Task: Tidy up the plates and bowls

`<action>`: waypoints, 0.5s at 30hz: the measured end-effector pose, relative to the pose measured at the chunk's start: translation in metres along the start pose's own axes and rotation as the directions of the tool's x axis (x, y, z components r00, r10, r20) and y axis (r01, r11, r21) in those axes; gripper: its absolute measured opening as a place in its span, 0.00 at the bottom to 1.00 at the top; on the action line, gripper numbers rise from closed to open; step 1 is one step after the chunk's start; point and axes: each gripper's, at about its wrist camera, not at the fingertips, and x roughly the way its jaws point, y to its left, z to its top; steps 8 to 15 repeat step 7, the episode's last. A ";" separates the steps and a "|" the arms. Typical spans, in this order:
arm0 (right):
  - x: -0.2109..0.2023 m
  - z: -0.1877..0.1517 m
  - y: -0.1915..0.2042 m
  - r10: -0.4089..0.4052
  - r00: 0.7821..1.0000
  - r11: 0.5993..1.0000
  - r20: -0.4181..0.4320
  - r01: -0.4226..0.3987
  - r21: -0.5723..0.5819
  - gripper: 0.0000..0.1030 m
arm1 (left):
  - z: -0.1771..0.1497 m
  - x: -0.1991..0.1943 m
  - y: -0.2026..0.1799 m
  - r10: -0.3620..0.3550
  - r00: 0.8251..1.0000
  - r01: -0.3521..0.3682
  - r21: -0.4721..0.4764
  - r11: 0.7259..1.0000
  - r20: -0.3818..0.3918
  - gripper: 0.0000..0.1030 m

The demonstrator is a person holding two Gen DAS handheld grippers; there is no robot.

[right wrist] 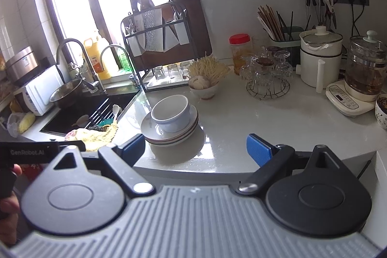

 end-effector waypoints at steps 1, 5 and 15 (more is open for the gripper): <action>0.000 0.000 0.000 0.000 1.000 1.000 -0.001 0.000 -0.001 0.89 | -0.001 0.000 -0.001 0.000 1.000 0.000 0.000 1.000 -0.001 0.98; 0.001 0.001 0.000 0.006 1.000 1.000 0.001 -0.006 -0.003 0.89 | -0.002 0.000 0.000 -0.002 1.000 0.002 -0.002 1.000 -0.006 0.98; 0.001 0.001 0.001 0.008 1.000 1.000 0.002 -0.008 -0.006 0.89 | -0.002 0.001 0.001 0.000 1.000 0.000 -0.003 1.000 -0.008 0.98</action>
